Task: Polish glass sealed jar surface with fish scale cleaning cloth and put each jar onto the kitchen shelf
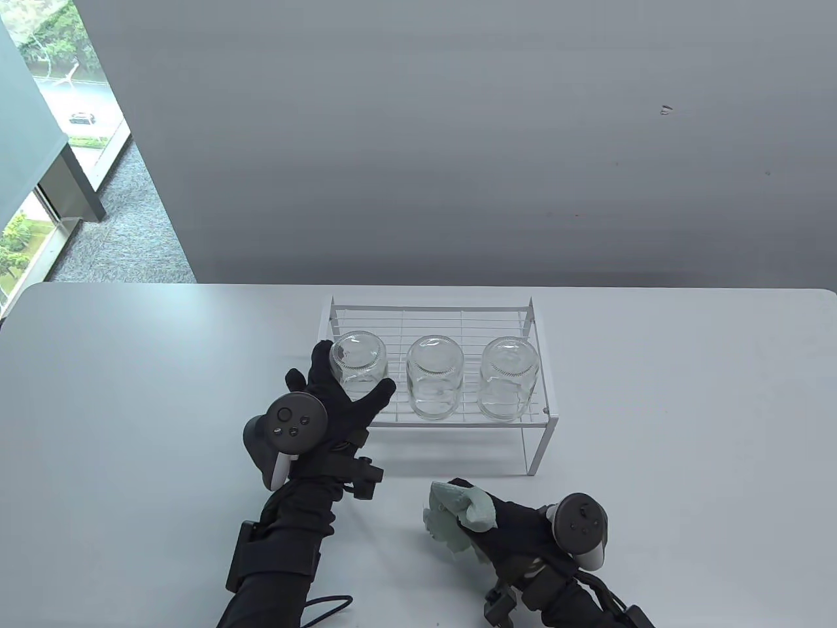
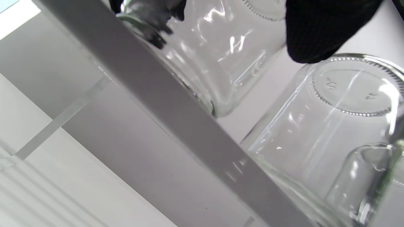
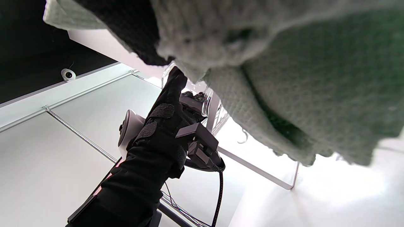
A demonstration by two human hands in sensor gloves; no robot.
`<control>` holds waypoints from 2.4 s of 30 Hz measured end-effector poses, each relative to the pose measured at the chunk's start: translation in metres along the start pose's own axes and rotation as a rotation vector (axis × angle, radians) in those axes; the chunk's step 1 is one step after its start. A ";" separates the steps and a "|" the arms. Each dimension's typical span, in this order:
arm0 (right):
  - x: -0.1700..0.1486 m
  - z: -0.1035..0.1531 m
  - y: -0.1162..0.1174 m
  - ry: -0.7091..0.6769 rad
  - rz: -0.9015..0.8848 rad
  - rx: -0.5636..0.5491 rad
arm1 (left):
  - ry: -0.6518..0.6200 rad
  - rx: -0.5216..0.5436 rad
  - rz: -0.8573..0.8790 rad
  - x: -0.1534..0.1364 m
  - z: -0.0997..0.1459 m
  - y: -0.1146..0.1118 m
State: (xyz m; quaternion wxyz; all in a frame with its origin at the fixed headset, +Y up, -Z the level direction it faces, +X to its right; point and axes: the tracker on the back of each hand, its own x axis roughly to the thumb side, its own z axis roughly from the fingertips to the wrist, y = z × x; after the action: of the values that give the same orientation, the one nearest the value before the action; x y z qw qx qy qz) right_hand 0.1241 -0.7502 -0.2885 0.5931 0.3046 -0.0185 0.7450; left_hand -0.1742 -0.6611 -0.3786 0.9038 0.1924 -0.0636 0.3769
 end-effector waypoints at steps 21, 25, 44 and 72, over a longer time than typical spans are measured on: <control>0.000 0.001 0.001 0.010 -0.013 0.004 | 0.003 -0.009 -0.033 0.001 -0.001 -0.003; 0.000 0.001 0.001 0.010 -0.013 0.004 | 0.002 -0.012 -0.034 0.002 -0.001 -0.003; 0.000 0.001 0.001 0.014 -0.019 0.004 | -0.066 0.012 0.127 -0.006 0.006 0.007; 0.015 0.004 -0.041 0.014 0.479 -0.106 | -0.563 -0.338 -0.116 0.029 0.114 -0.019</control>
State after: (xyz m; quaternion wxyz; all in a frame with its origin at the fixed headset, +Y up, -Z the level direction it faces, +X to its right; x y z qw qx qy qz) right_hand 0.1604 -0.7267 -0.2922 0.4148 0.2550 -0.1251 0.8644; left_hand -0.1369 -0.6997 -0.2718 0.8897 0.1398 -0.3616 0.2411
